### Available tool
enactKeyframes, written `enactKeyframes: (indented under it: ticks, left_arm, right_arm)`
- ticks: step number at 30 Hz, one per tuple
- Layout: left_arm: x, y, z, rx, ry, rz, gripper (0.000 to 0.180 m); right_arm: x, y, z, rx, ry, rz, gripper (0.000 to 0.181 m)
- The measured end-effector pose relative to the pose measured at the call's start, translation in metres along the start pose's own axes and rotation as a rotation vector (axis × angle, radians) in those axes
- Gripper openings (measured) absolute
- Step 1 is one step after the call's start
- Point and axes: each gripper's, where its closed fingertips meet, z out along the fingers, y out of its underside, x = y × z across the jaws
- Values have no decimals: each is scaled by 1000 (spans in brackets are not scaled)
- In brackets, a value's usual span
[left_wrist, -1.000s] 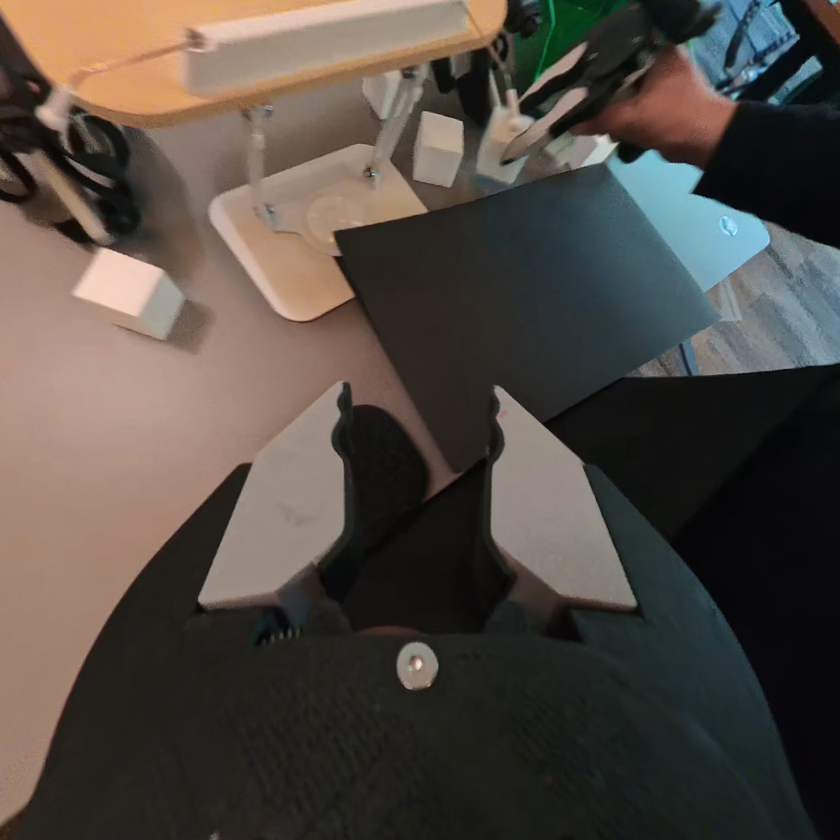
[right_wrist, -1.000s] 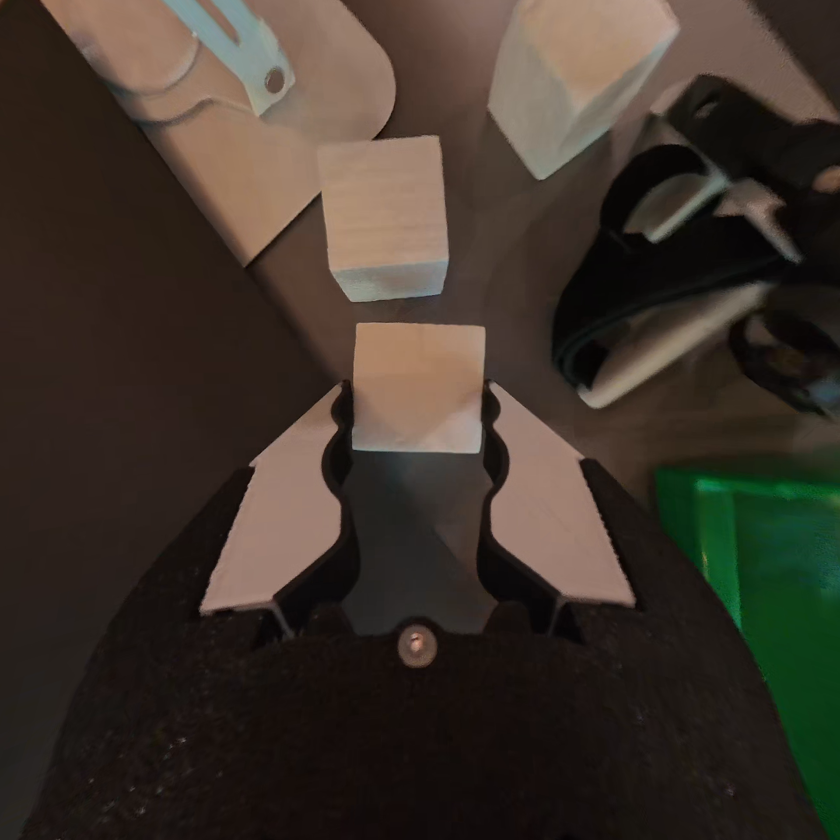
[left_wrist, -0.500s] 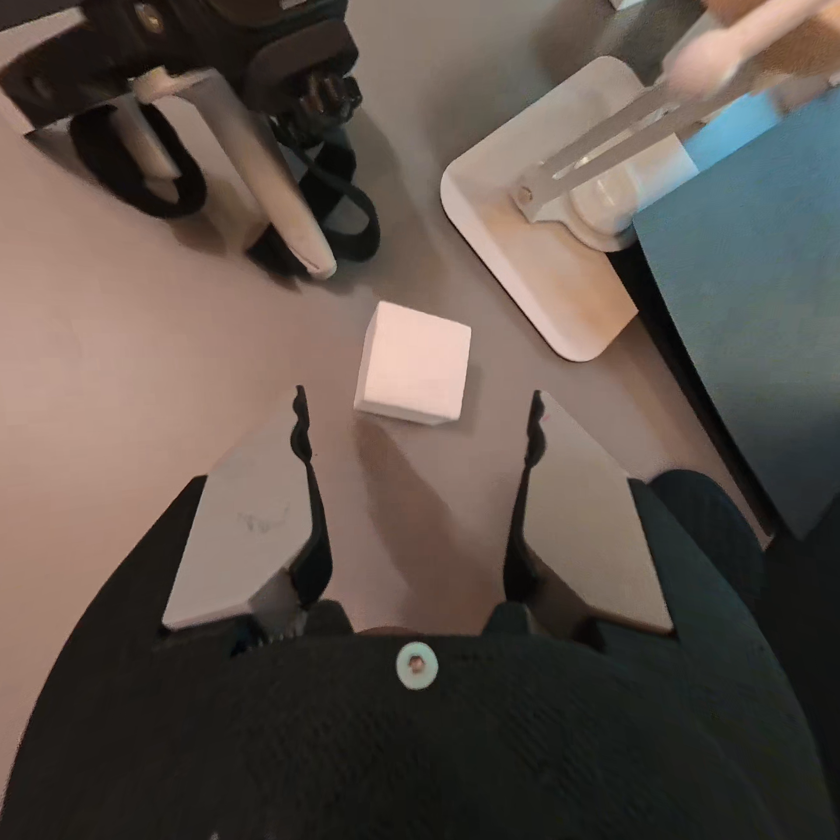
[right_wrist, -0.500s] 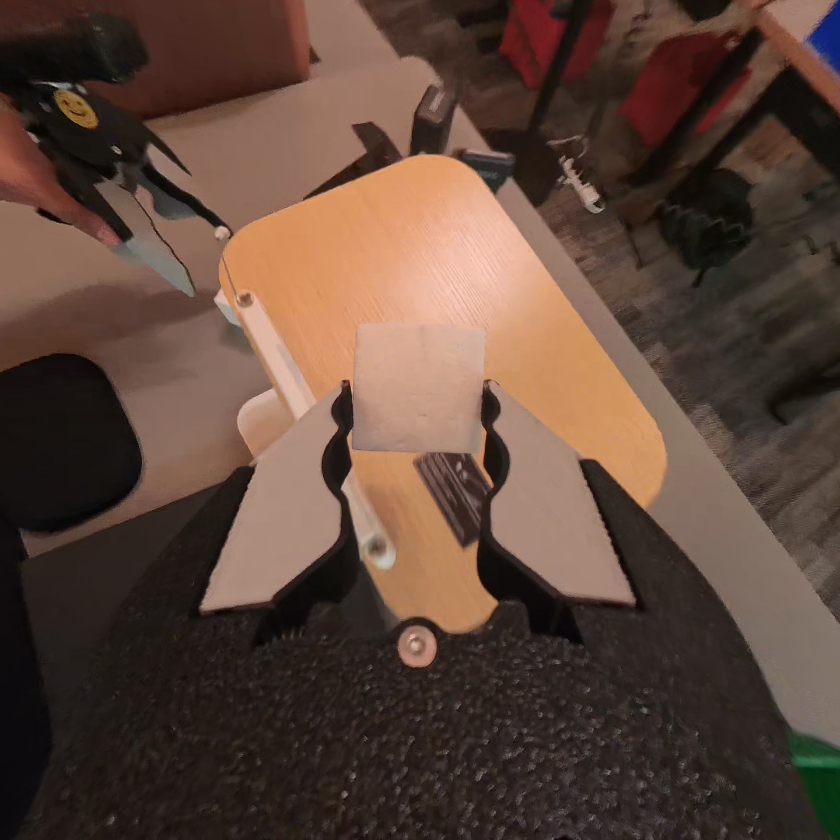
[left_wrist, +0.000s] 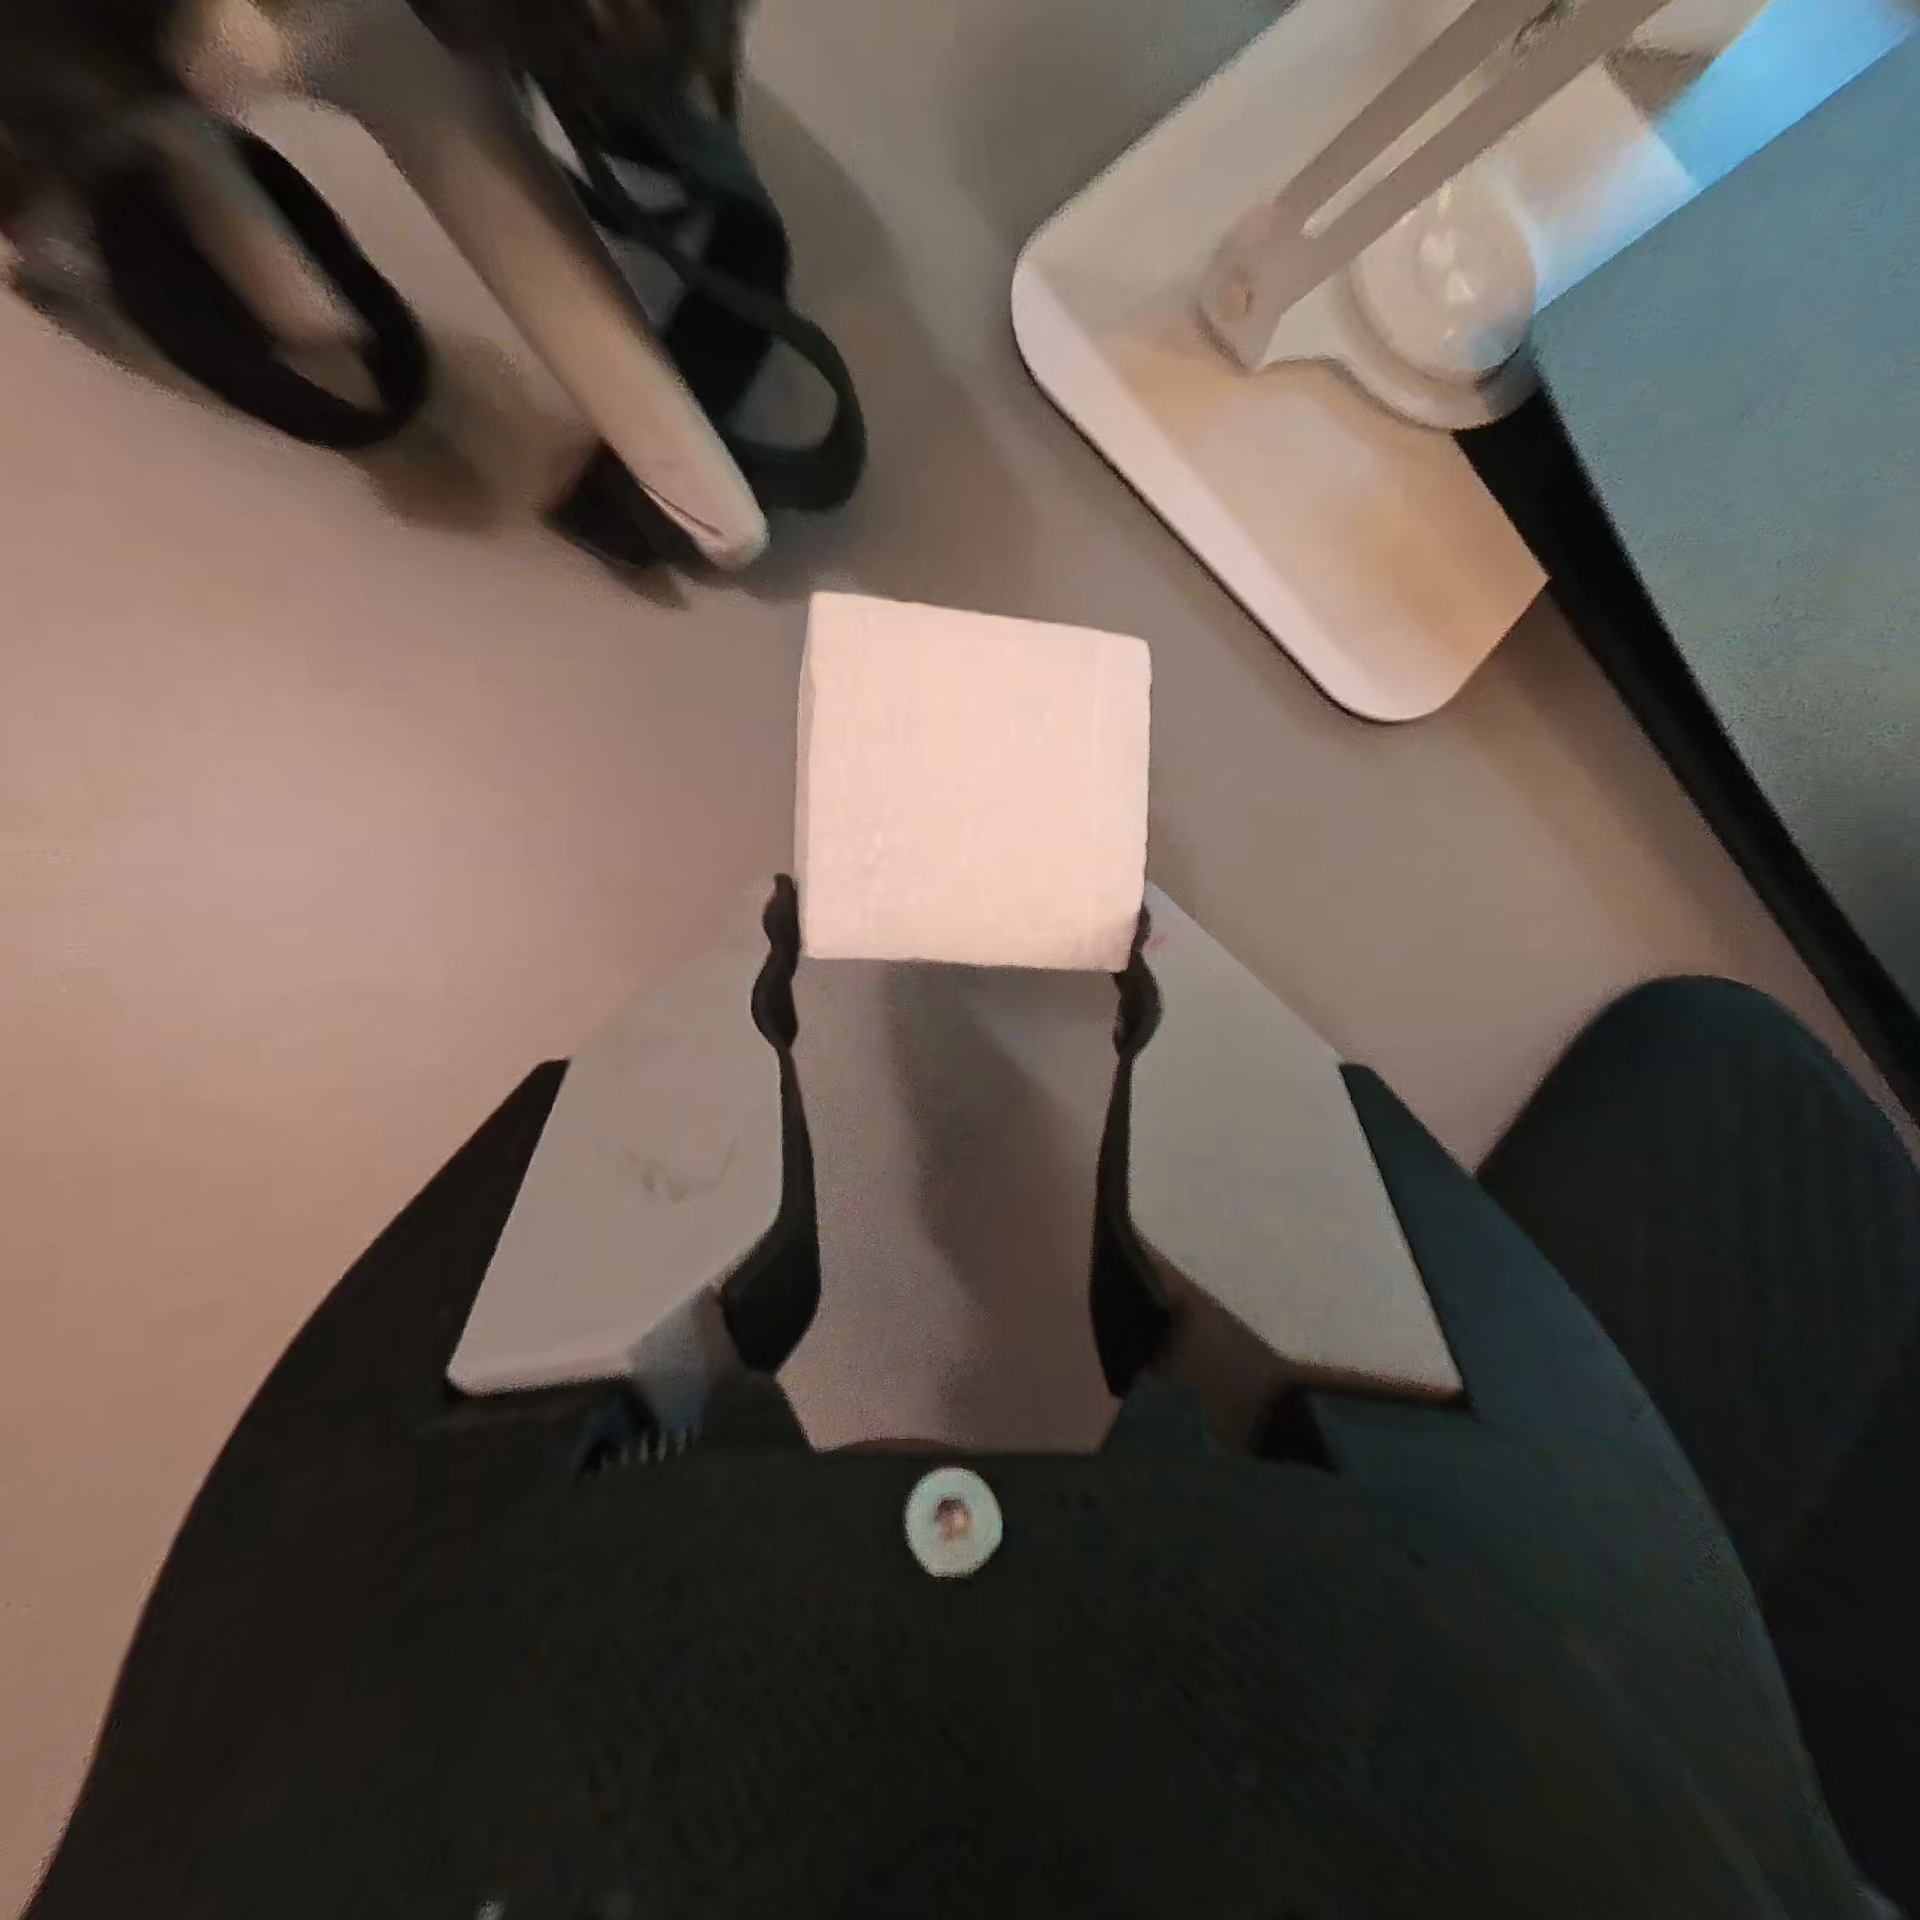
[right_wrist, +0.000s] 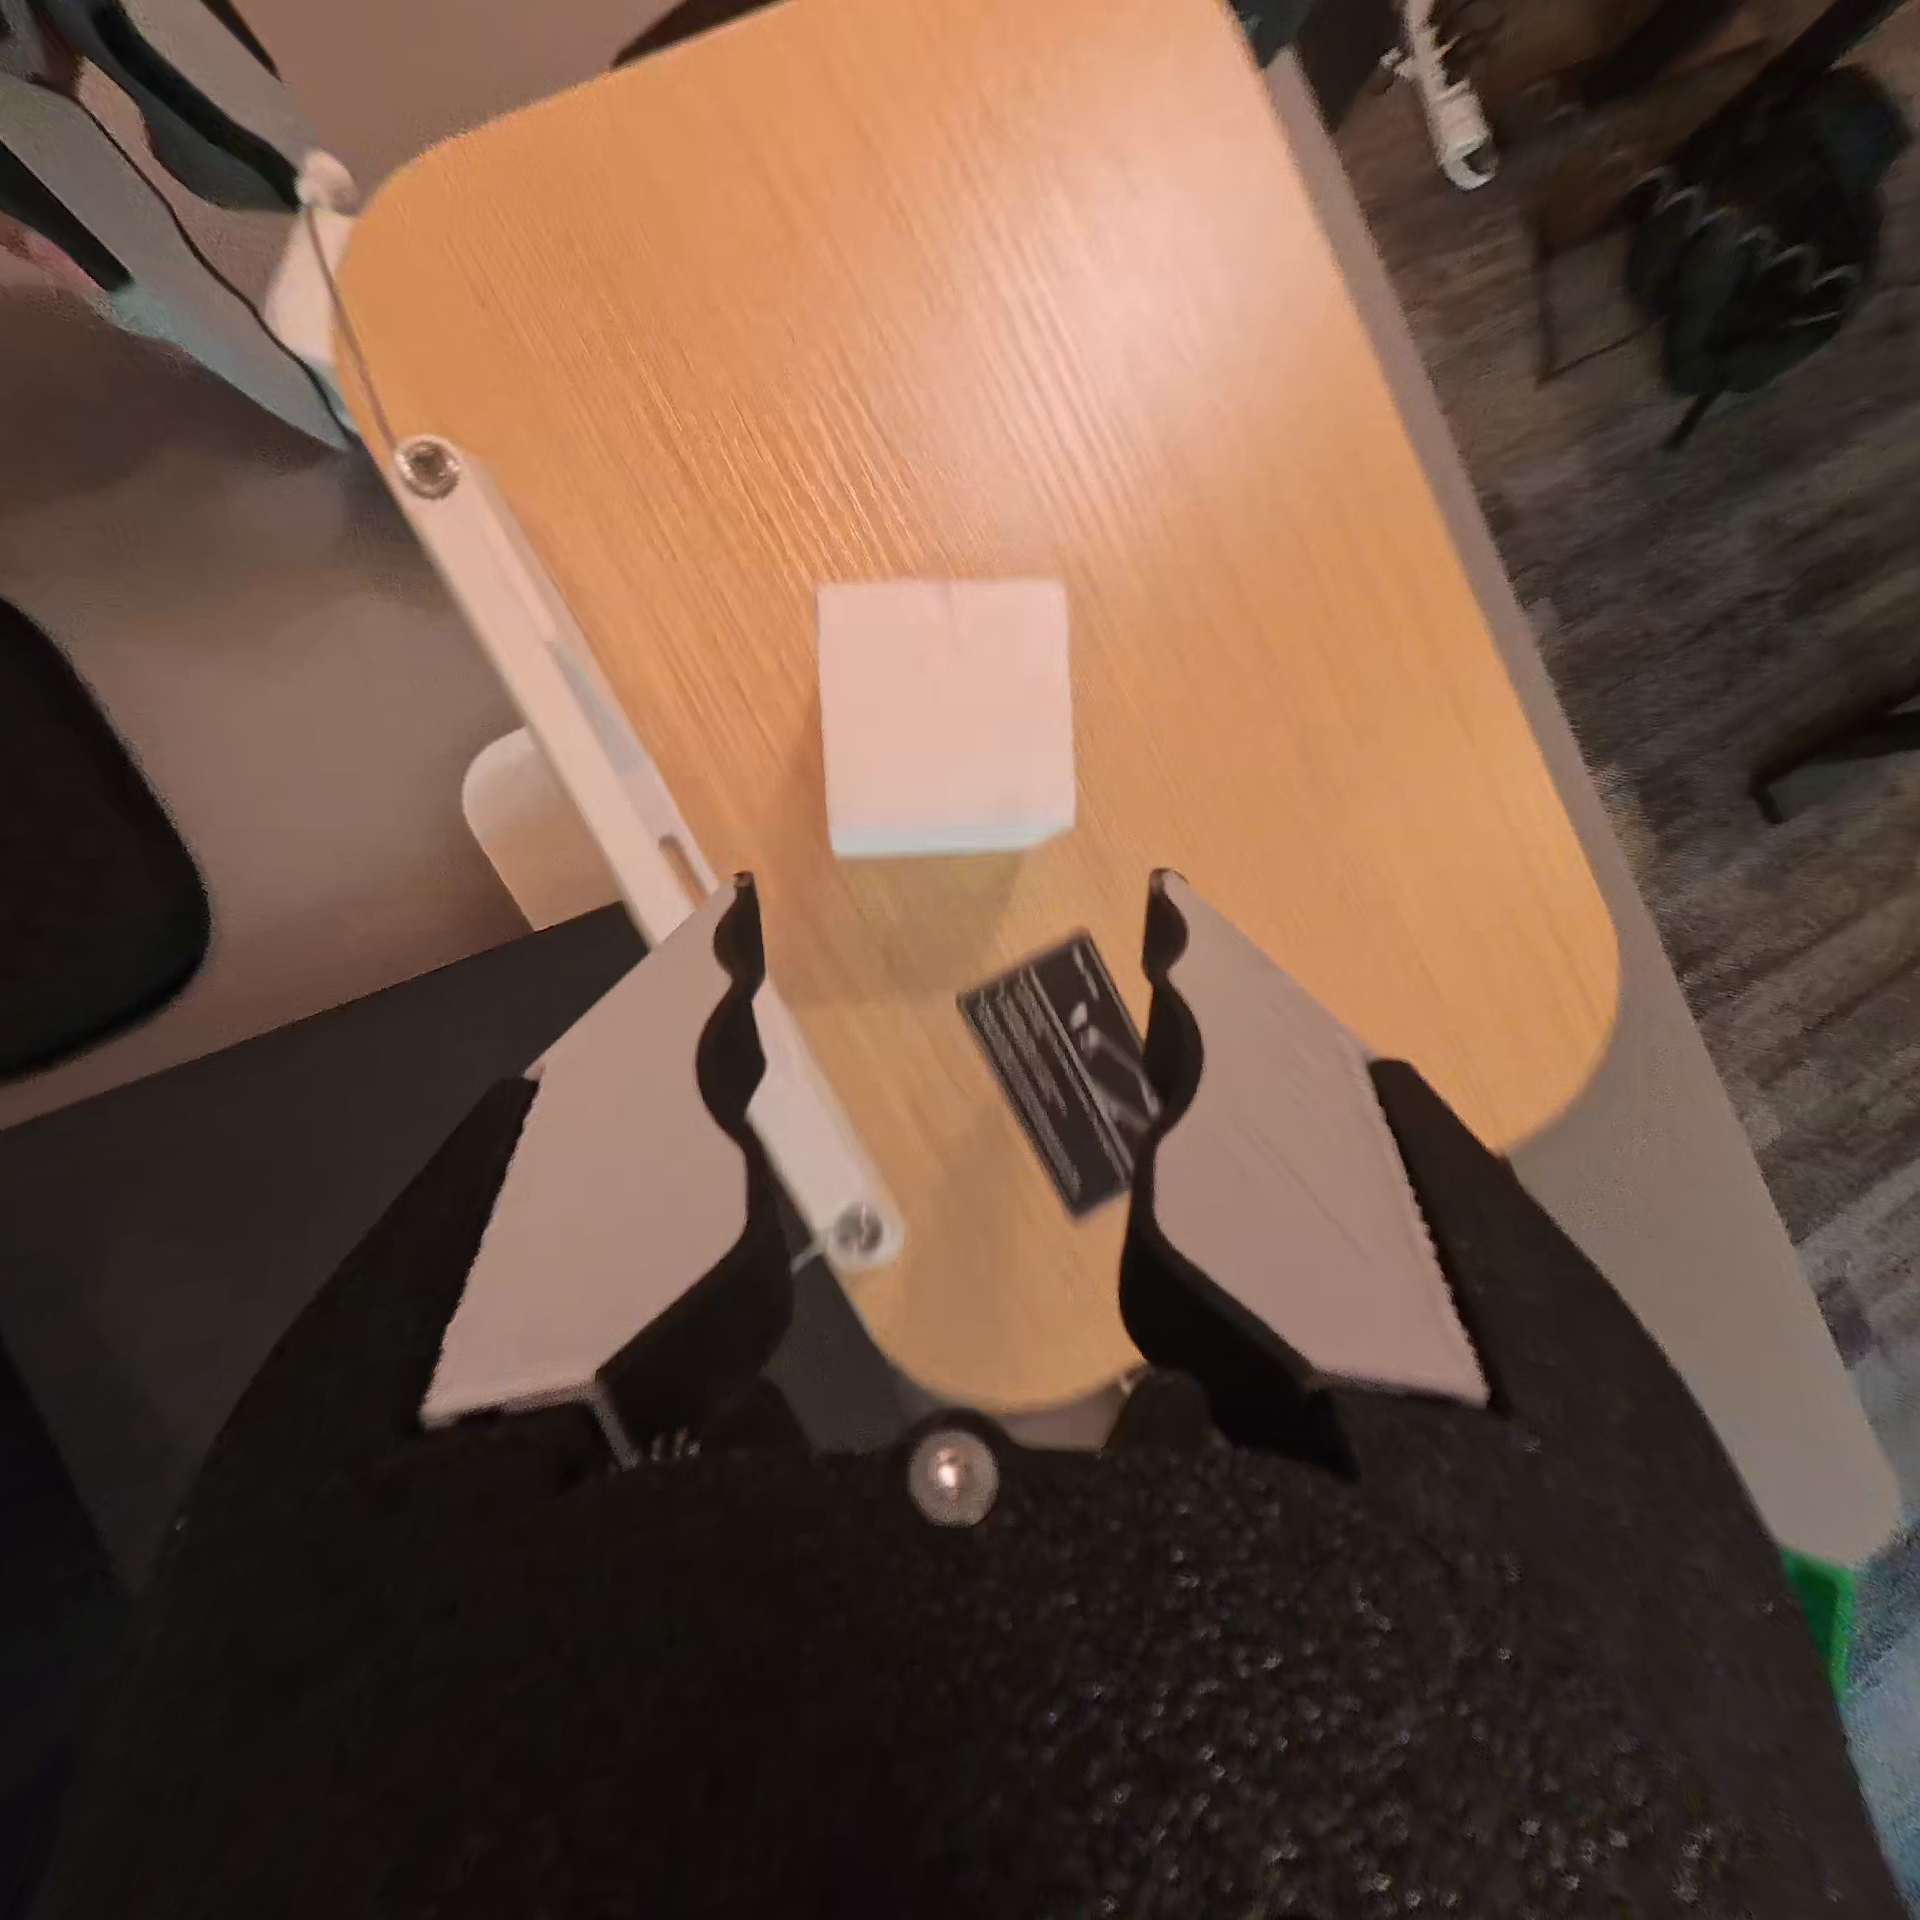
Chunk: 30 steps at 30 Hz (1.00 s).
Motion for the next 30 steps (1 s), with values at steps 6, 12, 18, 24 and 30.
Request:
enactKeyframes:
  ticks: [6,12,18,24,30]
  left_arm:
    - [40,-124,-113,231,38,322,60]
    - [133,-257,-82,203,234,612,60]
    - [155,-281,-11,-49,336,828,60]
    - [142,-274,14,-179,343,896,61]
    - [125,-267,7,-202,282,913,71]
  right_arm:
    - [-19,85,-86,187,5,300,69]
    - [-59,189,-100,163,20,512,72]
    - [-99,244,-120,184,29,616,71]
    - [-113,284,-141,190,61,683,70]
    - [-106,284,-149,223,55,697,70]
